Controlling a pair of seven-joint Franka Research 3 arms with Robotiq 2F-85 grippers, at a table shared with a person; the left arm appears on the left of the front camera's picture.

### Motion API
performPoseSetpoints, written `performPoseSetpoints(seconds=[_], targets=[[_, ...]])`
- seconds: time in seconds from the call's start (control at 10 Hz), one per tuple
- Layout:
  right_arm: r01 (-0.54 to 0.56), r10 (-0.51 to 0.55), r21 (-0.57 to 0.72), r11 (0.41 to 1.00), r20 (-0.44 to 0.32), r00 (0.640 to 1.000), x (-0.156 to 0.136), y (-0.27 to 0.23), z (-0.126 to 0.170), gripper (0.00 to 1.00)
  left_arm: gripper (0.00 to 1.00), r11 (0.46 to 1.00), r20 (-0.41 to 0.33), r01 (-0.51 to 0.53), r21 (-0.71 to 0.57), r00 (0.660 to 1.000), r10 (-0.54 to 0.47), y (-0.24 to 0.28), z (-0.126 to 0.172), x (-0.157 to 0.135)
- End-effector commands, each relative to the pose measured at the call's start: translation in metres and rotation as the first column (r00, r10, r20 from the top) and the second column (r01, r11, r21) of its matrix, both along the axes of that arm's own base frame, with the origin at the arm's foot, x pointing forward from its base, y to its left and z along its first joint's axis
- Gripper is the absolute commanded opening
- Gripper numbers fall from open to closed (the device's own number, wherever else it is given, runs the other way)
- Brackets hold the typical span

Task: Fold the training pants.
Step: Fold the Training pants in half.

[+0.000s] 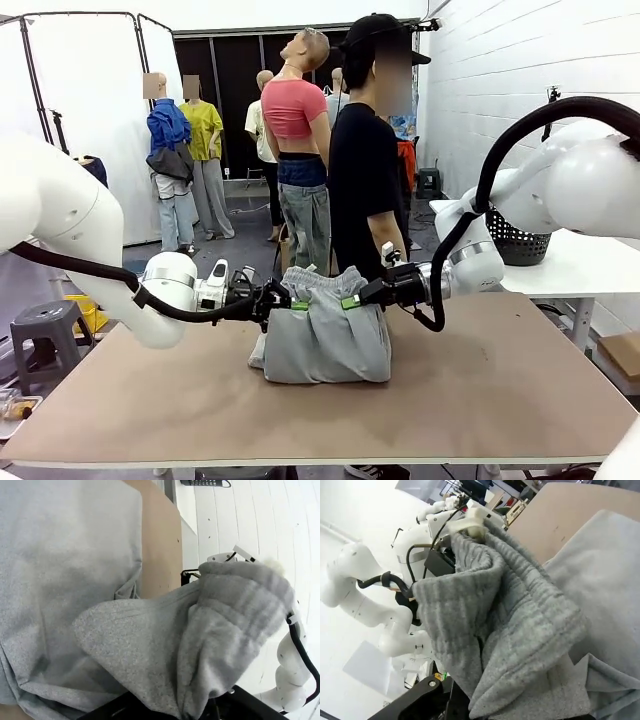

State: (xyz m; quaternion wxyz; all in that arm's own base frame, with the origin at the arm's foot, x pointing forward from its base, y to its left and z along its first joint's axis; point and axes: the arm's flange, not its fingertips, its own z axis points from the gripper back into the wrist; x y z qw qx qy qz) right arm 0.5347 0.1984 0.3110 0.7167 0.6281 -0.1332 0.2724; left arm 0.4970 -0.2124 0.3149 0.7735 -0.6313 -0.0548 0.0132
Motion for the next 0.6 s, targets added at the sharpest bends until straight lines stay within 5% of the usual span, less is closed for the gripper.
performPoseSetpoints(seconds=[0.0, 0.2, 0.5], targets=[[0.021, -0.021, 0.009, 1.000, -0.028, 0.999, -0.002, -0.004, -0.007, 0.00, 0.00, 1.000, -0.038, -0.017, -0.003, 0.999, 0.016, 0.005, -0.003, 0.002], [0.002, -0.002, 0.000, 1.000, -0.010, 1.000, -0.001, 0.000, -0.004, 0.00, 0.00, 1.000, -0.013, -0.001, 0.001, 1.000, 0.001, 0.000, -0.004, -0.001], [0.051, -0.054, -0.024, 0.998, -0.127, 0.990, 0.025, 0.001, -0.015, 0.00, 0.00, 0.998, -0.242, -0.024, 0.053, 0.970, 0.036, 0.005, -0.008, 0.032]])
